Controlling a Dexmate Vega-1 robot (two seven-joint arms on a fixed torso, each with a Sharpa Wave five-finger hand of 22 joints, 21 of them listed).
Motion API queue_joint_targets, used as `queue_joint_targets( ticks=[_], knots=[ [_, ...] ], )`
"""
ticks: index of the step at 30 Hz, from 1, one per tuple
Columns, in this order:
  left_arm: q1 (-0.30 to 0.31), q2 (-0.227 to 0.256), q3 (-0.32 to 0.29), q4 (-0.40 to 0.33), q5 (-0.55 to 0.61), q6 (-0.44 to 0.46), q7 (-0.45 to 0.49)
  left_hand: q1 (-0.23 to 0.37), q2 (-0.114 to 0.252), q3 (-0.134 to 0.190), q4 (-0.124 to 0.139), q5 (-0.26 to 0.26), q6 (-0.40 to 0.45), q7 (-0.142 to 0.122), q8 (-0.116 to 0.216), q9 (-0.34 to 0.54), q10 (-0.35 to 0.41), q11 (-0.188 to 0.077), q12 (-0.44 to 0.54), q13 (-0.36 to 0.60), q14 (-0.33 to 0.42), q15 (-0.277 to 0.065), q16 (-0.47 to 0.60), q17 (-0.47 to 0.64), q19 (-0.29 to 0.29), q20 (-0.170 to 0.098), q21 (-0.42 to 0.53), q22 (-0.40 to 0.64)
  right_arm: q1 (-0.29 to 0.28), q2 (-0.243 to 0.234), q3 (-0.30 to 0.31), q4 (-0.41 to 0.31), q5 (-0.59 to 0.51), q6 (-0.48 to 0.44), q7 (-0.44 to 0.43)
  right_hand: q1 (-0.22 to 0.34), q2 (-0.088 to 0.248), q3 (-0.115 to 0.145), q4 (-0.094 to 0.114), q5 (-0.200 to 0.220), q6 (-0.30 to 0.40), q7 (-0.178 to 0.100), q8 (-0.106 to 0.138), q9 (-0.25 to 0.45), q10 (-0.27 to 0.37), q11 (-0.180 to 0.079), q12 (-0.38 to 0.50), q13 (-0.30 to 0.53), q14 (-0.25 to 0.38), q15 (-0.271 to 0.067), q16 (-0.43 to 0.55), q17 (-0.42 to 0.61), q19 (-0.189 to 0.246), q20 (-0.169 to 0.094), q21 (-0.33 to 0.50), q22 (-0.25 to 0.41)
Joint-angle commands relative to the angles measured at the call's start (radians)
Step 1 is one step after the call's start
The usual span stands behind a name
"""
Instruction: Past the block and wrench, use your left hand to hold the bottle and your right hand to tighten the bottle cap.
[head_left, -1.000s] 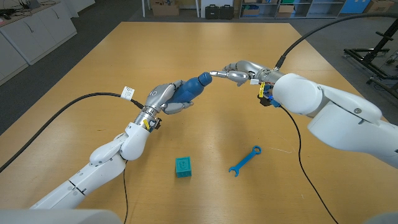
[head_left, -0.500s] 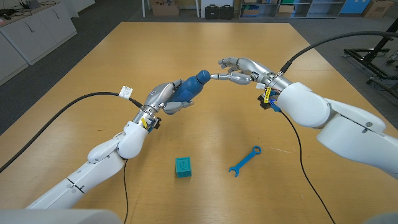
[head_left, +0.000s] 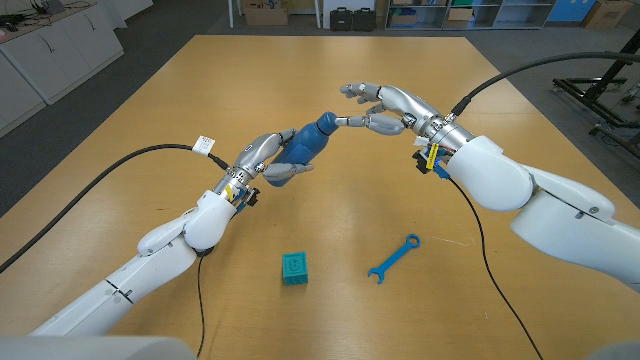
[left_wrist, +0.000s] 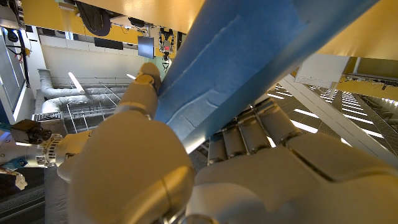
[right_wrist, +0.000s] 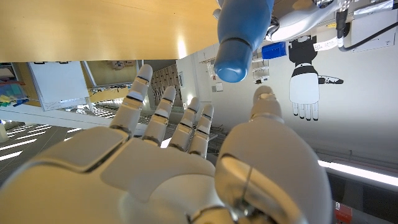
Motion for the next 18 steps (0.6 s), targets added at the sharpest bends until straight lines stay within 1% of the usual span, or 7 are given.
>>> queue_joint_targets(
  ticks=[1,5,6,7,12,16,18],
  knots=[
    [-0.009,0.000,-0.004,0.007,-0.022,-0.017,-0.028,0.167,0.220,0.051,0.049,0.006,0.158,-0.144,0.006,0.002,0.090,-0.087,0.001,0.004,0.007,-0.150,0.006,0.003,0.008,-0.075,0.001,0.004,0.060,-0.008,-0.029,-0.019,-0.061,-0.025,0.095,0.008,-0.008,-0.005,0.008,0.011,0.026,0.005,0.009,0.003,0.028,-0.005,0.010,-0.005,0.024,-0.004,0.013,0.003,0.012,0.002,0.005,0.002],
    [-0.012,-0.002,-0.002,0.011,-0.020,-0.020,-0.031,0.168,0.220,0.051,0.049,0.006,0.159,-0.144,0.006,0.002,0.090,-0.085,0.001,0.005,0.007,-0.151,0.005,0.004,0.008,-0.075,0.001,0.004,0.081,-0.008,-0.041,-0.030,-0.079,-0.048,0.128,0.006,-0.011,-0.009,0.011,0.014,0.041,0.022,0.012,0.001,0.032,-0.005,0.010,-0.009,0.029,-0.005,0.014,0.004,0.013,0.002,0.004,0.002],
    [-0.013,-0.003,-0.002,0.012,-0.021,-0.020,-0.033,0.168,0.220,0.051,0.049,0.006,0.159,-0.144,0.006,0.002,0.091,-0.086,0.001,0.005,0.007,-0.151,0.005,0.004,0.007,-0.075,0.001,0.004,0.086,-0.008,-0.044,-0.033,-0.083,-0.054,0.137,0.006,-0.011,-0.010,0.012,0.016,0.030,0.027,0.006,0.000,0.022,0.003,0.006,-0.011,0.030,-0.005,0.014,0.004,0.013,0.002,0.004,0.002],
    [-0.014,-0.003,-0.001,0.013,-0.020,-0.021,-0.034,0.168,0.220,0.051,0.049,0.006,0.159,-0.144,0.006,0.002,0.091,-0.086,0.001,0.005,0.007,-0.151,0.005,0.004,0.007,-0.075,0.001,0.004,0.091,-0.008,-0.046,-0.035,-0.086,-0.060,0.146,0.005,-0.012,-0.012,0.013,0.018,0.019,0.029,0.000,-0.001,0.019,0.000,0.005,-0.013,0.028,-0.007,0.013,0.005,0.012,0.002,0.003,0.002],
    [-0.017,-0.004,0.000,0.014,-0.015,-0.025,-0.037,0.169,0.219,0.051,0.049,0.006,0.159,-0.144,0.007,0.002,0.090,-0.086,-0.001,0.006,0.007,-0.151,0.004,0.004,0.008,-0.074,0.001,0.004,0.119,-0.005,-0.059,-0.044,-0.097,-0.086,0.190,0.014,-0.011,-0.012,0.012,0.025,0.011,0.021,-0.007,-0.003,0.041,-0.002,0.013,-0.017,0.041,-0.017,0.016,0.005,0.012,0.001,0.002,0.002],
    [-0.016,-0.008,-0.001,0.019,-0.004,-0.041,-0.020,0.168,0.219,0.050,0.049,0.006,0.160,-0.145,0.007,0.002,0.091,-0.088,-0.001,0.007,0.007,-0.150,0.004,0.004,0.007,-0.075,0.001,0.004,0.146,-0.002,-0.078,-0.054,-0.112,-0.123,0.227,0.018,-0.012,-0.012,0.012,0.028,0.012,0.028,-0.008,-0.004,0.049,-0.002,0.015,-0.020,0.046,-0.022,0.017,0.004,0.014,0.001,0.002,0.002],
    [-0.016,-0.011,-0.001,0.025,-0.002,-0.052,-0.010,0.168,0.218,0.050,0.049,0.006,0.159,-0.146,0.007,0.002,0.091,-0.088,-0.001,0.007,0.007,-0.151,0.004,0.004,0.007,-0.075,0.000,0.004,0.156,0.002,-0.083,-0.056,-0.114,-0.136,0.242,0.021,-0.011,-0.012,0.011,0.030,0.011,0.032,-0.010,-0.004,0.060,0.005,0.019,-0.022,0.048,-0.023,0.018,0.004,0.016,0.001,0.003,0.002]
  ],
)
